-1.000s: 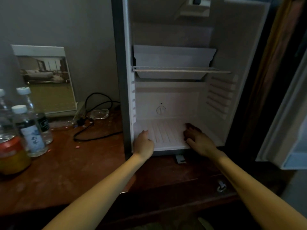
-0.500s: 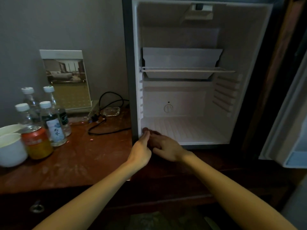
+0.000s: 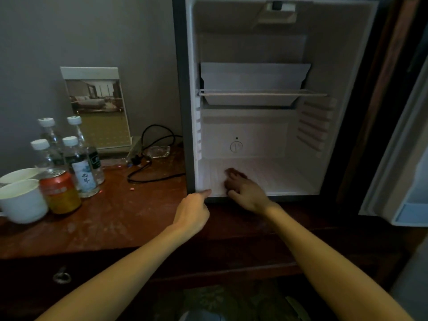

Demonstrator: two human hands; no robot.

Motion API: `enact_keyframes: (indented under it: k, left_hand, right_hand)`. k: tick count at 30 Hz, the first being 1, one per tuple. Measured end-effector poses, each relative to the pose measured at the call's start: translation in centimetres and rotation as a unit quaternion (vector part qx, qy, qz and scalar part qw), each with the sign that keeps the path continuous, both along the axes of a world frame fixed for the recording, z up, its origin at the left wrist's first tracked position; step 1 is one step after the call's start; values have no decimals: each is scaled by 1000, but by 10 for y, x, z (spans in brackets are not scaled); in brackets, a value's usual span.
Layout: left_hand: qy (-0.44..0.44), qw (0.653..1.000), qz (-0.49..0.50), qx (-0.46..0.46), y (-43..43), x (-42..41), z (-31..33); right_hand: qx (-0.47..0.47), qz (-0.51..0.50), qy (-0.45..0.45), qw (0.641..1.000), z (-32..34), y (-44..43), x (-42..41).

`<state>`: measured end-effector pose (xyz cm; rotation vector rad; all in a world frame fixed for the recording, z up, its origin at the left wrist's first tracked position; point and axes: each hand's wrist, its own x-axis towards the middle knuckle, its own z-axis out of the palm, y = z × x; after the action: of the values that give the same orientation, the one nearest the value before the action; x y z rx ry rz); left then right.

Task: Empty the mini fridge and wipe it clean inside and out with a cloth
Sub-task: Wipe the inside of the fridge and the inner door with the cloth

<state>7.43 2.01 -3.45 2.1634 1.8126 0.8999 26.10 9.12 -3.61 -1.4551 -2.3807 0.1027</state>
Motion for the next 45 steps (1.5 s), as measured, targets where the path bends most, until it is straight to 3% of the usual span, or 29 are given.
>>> enact_keyframes:
  k: [5,11,13,14,17,18,22,24,27,30,33,35,39,43,45]
  left_hand:
    - [-6,998,22,53,-2,-25,5]
    - [-14,992,-7,122,-8,-25,12]
    - [-38,988,-9,152,-8,-26,19]
    - [-59,984,-6,168,-6,-27,24]
    - [-132,969,7,210,1,-33,40]
    - [-148,964,8,222,3,-33,45]
    - [-178,947,-13,266,10,-34,64]
    - [-190,936,-10,295,14,-36,76]
    - [-223,919,16,325,20,-41,90]
    - [-237,913,31,330,26,-48,94]
    - [-255,919,29,300,27,-54,88]
    - [-255,923,26,286,25,-54,83]
    - [-248,933,0,261,24,-45,69]
    - [-257,934,-7,247,23,-21,60]
    - [-261,929,2,264,18,-6,55]
  right_hand:
    - [-2,45,23,999,2,-7,-70]
    - [-20,105,52,993,-3,-34,-21]
    - [-96,104,137,980,-5,-39,-7]
    - [-145,94,231,957,-2,-43,-5]
    - [-196,36,542,817,16,-51,-16]
    - [-171,22,586,792,27,-53,-24]
    - [-20,100,631,769,83,-44,-66]
    - [51,166,607,776,115,-32,-89]
    - [141,194,515,823,144,-12,-127]
    - [259,99,360,891,109,2,-156]
    - [304,44,291,906,42,4,-161]
    - [260,47,300,916,14,-1,-157]
    - [35,39,411,910,-13,-25,-137]
    - [-41,20,273,961,-12,-32,-104]
    - [-112,22,218,969,9,-37,-85]
